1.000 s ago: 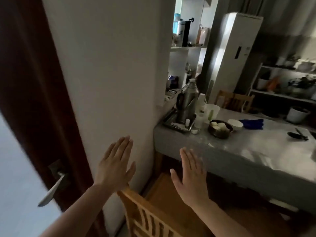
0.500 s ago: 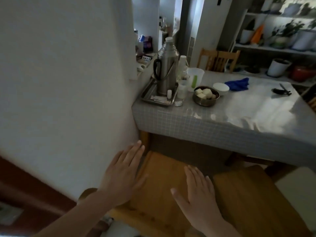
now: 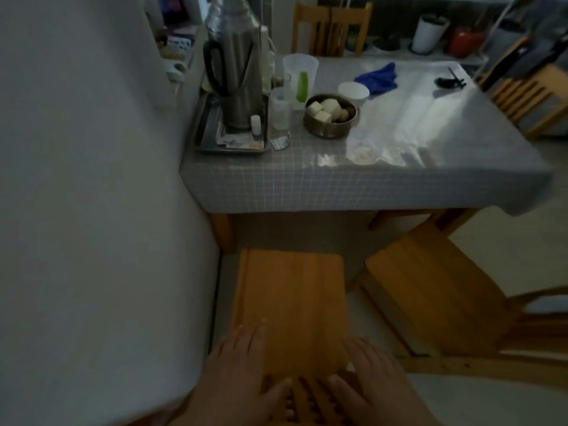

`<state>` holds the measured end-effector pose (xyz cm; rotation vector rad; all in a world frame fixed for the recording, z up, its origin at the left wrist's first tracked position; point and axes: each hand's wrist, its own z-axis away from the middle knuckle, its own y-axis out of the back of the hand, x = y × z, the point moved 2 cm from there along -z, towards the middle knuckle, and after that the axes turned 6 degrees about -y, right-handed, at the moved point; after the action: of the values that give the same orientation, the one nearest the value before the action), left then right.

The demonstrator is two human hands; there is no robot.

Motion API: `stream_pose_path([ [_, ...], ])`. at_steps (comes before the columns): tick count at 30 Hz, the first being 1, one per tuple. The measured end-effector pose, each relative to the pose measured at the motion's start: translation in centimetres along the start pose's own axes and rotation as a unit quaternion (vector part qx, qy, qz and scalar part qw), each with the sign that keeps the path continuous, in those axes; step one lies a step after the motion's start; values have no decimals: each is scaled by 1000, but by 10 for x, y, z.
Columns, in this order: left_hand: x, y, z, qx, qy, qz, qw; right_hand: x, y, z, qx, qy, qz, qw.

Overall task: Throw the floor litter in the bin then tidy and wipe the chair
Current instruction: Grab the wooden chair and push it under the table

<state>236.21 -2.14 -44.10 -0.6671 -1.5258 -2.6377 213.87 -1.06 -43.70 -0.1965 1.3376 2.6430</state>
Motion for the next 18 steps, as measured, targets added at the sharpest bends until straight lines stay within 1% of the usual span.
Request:
stream_pose_path([
  [2, -3, -6, -3, -45, -4, 15, 999, 5, -3, -7, -37, -1, -30, 999],
  [3, -4, -7, -5, -66, -1, 28, 997, 6, -3, -6, -40, 1, -35, 999],
  [5, -6, -12, -7, -88, 7, 44, 995, 9, -9, -4, -74, 13, -30, 997],
  [7, -8, -18, -9, -99, 10, 72, 992, 14, -12, -3, -68, 47, -5, 997],
  [8, -8, -21, -10, -114, 7, 93, 989, 16, -12, -2, -60, 39, -11, 997],
  [10, -10, -24, -12, -140, 10, 143, 980, 19, -16, -5, -52, 56, -19, 997],
  [12, -11, -24, -12, -161, 17, 157, 974, 18, -12, 0, -159, 31, -48, 986],
  [13, -11, -23, -10, -167, 23, 150, 974, 16, -7, 0, -189, 24, -59, 980],
  [16, -8, -18, -3, -191, 53, 114, 973, 16, 3, 2, -232, -10, -118, 965],
  [18, -4, -13, -1, -207, 63, 88, 972, 19, -1, 0, -240, -5, -110, 965],
])
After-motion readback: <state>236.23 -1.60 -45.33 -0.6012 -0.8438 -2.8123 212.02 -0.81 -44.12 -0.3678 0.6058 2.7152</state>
